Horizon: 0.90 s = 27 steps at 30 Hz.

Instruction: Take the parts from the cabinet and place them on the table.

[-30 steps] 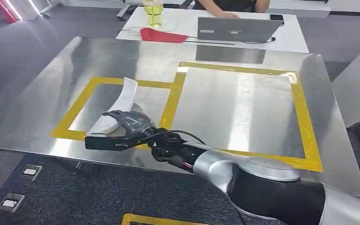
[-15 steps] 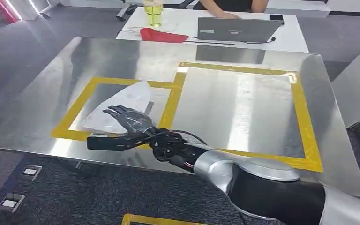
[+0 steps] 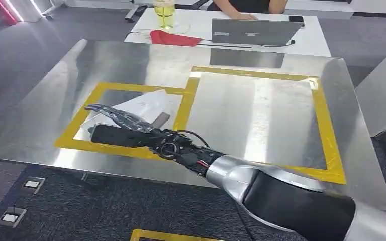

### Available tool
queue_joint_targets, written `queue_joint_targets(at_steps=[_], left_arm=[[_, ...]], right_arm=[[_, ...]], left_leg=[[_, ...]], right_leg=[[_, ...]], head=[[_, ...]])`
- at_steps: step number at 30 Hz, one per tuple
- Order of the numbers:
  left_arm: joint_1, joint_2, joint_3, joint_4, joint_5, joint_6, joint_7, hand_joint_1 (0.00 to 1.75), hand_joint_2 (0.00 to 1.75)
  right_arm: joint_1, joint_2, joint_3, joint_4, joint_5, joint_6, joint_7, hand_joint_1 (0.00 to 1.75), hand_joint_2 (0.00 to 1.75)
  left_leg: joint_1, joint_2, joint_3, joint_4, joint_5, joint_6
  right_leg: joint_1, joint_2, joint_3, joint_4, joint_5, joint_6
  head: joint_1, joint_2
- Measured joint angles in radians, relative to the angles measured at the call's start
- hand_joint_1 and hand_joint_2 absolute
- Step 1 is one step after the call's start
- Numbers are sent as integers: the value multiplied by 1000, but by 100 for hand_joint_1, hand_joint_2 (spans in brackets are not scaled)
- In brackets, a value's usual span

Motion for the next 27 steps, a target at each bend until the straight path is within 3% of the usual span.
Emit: queue_joint_targets(at_steps=[9,14,15,19,20,21,22,24,25,26,27], left_arm=[[6,0,0,0,53,9,18,0,0],[9,0,0,0,70,18,19,0,0],[9,0,0,0,72,18,19,0,0],[9,0,0,0,103,29,25,0,0],[9,-2,0,0,109,31,28,0,0],[10,-5,0,0,114,32,30,0,0],[10,-6,0,0,119,37,35,0,0],[9,-7,0,0,126,40,40,0,0],[9,-7,0,0,128,42,44,0,0],[9,-8,0,0,130,42,47,0,0],[9,-9,0,0,132,44,52,0,0]], right_arm=[[142,-71,-179,-360,-22,127,39,0,0],[229,-124,-251,-554,-18,151,47,0,0],[238,-128,-258,-576,-18,154,47,0,0],[319,-167,-306,-721,-18,173,48,0,0],[342,-176,-317,-760,-17,177,48,0,0],[357,-187,-323,-781,-16,182,47,0,0],[370,-200,-330,-815,-16,187,45,0,0],[400,-225,-345,-869,-16,194,43,0,0],[422,-239,-352,-896,-10,198,43,0,0],[440,-246,-355,-912,-1,202,44,0,0],[459,-255,-358,-933,3,208,44,0,0]], left_leg=[[0,0,0,0,0,0],[-1,0,0,2,-1,1],[-3,0,-1,8,-5,9],[-7,0,4,2,-5,19],[7,3,19,-29,8,25],[5,9,31,-37,9,23],[7,13,40,-48,10,26],[8,20,43,-48,8,28],[9,23,44,-48,6,27],[11,26,45,-45,3,24],[14,29,45,-42,-1,19]], right_leg=[[0,-1,0,-1,0,0],[-1,0,1,-2,0,1],[-5,0,1,-4,1,6],[-7,0,7,-11,2,14],[3,1,9,-8,-7,18],[-1,-5,5,11,-17,23],[-2,-6,-24,81,-58,28],[-7,-6,-107,245,-133,35],[-11,-6,-143,310,-153,39],[-15,-7,-157,328,-149,43],[-21,-8,-145,293,-117,48]], head=[[0,0],[0,0],[0,0],[-5,0],[-4,0],[-2,0],[5,0],[9,0],[11,0],[14,0],[16,0]])
